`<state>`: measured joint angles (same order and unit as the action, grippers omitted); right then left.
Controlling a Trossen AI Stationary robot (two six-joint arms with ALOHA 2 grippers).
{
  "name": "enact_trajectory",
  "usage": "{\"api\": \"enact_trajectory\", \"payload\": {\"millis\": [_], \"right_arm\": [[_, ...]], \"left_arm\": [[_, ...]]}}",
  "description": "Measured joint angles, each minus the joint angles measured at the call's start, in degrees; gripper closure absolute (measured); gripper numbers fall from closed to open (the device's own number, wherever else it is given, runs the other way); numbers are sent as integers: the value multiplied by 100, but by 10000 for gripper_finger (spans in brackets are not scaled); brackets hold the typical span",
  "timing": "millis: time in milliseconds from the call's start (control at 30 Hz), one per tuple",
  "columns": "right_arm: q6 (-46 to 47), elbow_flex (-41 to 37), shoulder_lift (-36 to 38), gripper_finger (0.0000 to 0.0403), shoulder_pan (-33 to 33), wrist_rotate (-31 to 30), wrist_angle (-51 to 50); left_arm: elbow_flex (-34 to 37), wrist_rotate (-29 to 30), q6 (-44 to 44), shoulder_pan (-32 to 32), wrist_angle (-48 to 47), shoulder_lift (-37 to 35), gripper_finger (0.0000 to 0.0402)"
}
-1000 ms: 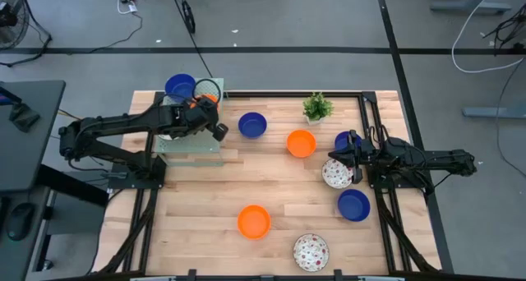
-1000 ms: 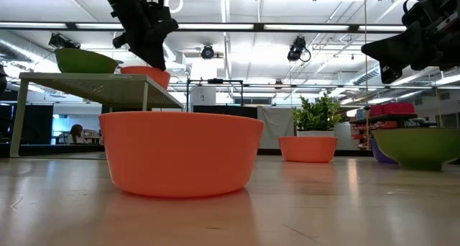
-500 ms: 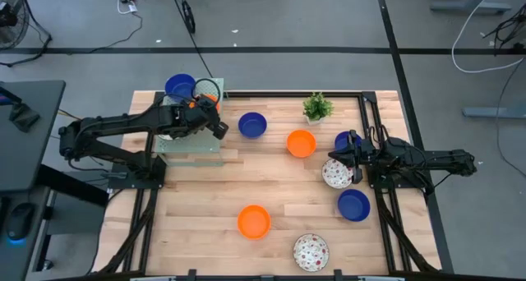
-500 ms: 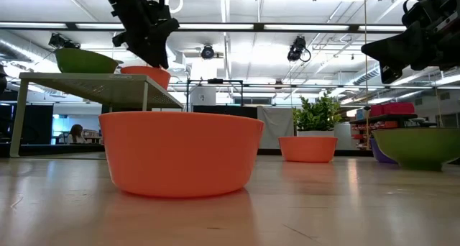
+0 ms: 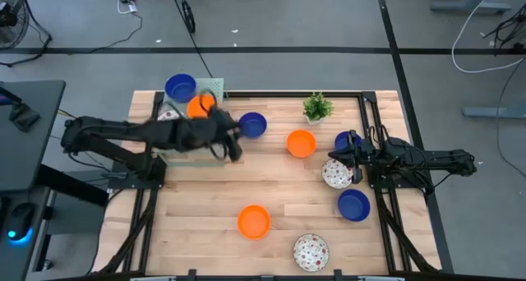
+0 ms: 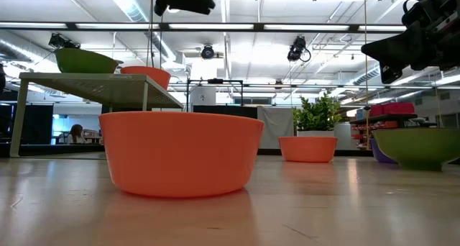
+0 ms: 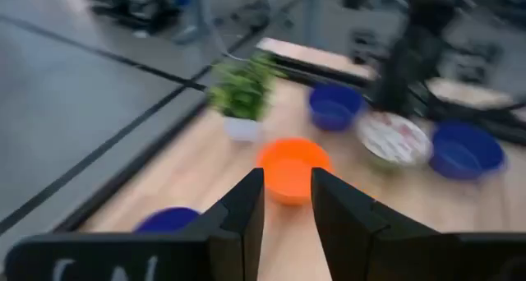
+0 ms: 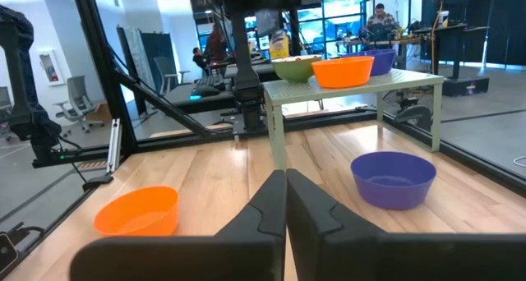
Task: Pick & Place Mini bowls
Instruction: Stack the white bowl on the white bowl on the shelf
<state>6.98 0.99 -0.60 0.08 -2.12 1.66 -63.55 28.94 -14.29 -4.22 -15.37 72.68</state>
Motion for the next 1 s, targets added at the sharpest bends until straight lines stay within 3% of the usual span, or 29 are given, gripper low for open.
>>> {"api": "enact_trajectory", "payload": {"millis": [267, 600, 833, 1000], "right_arm": [[-1, 0, 2, 392, 1, 3, 1], [-1, 0, 0, 392, 1, 2, 0], [0, 0, 2, 392, 0, 1, -1], [-1, 0, 2, 392, 1, 0, 0]], "left_arm": [[24, 733, -271, -1338, 536, 1409, 318], [13, 619, -97, -2315, 2998, 3022, 345], [-643, -427, 290, -2297, 3242, 3905, 343], [-1375, -1633, 604, -2075, 2691, 4380, 303]]}}
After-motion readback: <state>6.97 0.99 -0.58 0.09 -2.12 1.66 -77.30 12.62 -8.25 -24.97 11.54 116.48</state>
